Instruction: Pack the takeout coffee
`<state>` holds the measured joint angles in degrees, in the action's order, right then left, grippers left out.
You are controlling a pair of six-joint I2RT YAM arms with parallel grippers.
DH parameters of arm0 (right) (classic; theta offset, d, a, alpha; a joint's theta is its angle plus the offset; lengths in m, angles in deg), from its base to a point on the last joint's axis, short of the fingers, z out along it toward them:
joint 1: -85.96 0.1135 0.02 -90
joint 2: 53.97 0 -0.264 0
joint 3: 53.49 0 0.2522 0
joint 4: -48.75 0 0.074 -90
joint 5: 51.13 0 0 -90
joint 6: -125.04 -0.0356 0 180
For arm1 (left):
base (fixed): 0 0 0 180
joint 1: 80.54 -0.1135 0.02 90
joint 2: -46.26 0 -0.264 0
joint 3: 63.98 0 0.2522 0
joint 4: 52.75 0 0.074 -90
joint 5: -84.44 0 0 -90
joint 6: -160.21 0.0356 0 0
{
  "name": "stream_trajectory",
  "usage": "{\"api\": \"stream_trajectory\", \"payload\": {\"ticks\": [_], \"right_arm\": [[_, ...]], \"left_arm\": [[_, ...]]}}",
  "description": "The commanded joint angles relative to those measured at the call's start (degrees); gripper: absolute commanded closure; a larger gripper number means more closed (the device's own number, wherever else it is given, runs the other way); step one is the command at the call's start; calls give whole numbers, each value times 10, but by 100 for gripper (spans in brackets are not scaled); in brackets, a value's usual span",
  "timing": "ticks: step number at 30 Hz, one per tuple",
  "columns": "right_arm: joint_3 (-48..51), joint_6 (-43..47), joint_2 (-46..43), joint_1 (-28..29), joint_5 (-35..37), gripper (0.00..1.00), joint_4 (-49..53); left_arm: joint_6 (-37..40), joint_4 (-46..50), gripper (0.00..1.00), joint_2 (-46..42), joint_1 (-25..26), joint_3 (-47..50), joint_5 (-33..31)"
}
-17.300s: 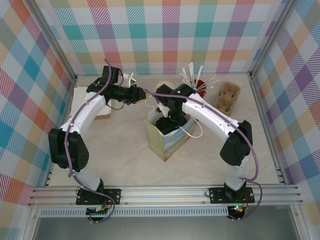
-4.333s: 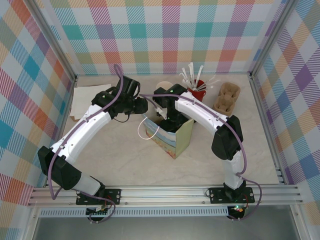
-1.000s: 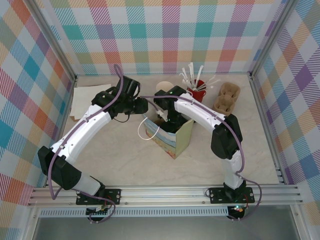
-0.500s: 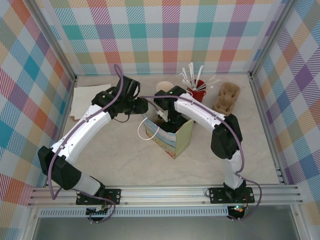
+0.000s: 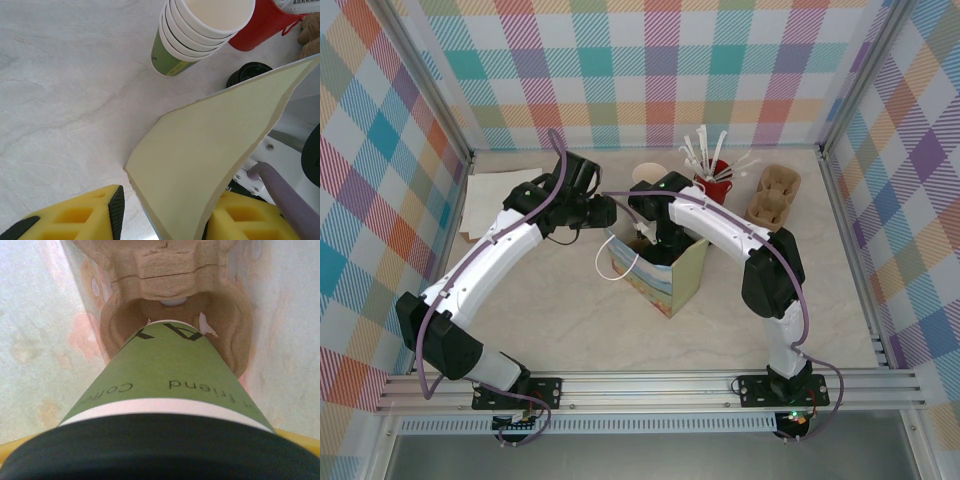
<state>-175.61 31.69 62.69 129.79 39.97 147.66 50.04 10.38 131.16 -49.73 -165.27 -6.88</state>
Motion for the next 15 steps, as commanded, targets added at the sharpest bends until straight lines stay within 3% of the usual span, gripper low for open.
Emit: {"api": "stream_trajectory", "payload": {"ticks": [1, 15], "right_arm": [[-2, 8, 7, -4, 6, 31, 27], [0, 8, 9, -4, 5, 31, 9]], "left_arm": [[0, 4, 57, 5, -5, -6, 2], [0, 4, 57, 5, -5, -6, 2]]}}
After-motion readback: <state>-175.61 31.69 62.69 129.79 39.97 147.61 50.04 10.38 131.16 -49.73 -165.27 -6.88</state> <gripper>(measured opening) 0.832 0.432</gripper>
